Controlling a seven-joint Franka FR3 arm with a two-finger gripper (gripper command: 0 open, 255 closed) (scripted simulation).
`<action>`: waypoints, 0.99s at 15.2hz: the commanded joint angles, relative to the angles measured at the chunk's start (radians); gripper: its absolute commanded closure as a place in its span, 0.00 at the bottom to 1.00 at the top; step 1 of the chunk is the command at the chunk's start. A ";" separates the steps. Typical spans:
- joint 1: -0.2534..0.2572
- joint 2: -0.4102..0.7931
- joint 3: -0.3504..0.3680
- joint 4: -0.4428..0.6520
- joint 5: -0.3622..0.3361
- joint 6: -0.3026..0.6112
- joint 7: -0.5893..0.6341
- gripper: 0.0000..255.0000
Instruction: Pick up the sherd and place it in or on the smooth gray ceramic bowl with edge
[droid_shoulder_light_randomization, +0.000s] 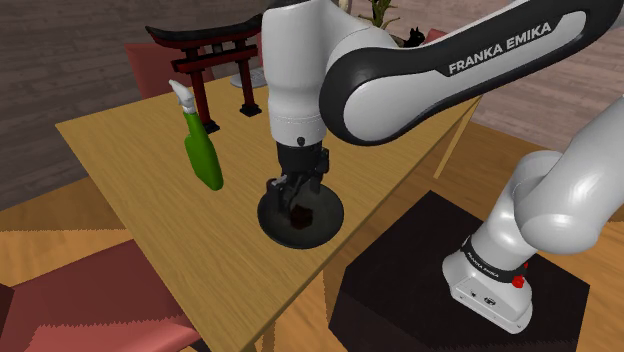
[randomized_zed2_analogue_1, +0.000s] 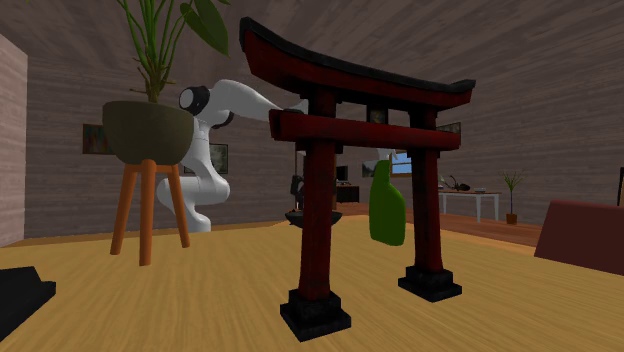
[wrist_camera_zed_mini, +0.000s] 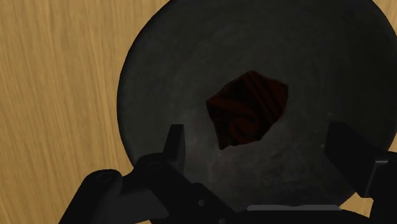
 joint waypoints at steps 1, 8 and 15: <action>0.000 0.000 0.000 0.000 0.000 0.000 0.000 0.00; -0.003 -0.026 -0.011 0.105 0.005 -0.129 -0.006 0.00; -0.003 -0.026 -0.011 0.105 0.005 -0.129 -0.006 0.00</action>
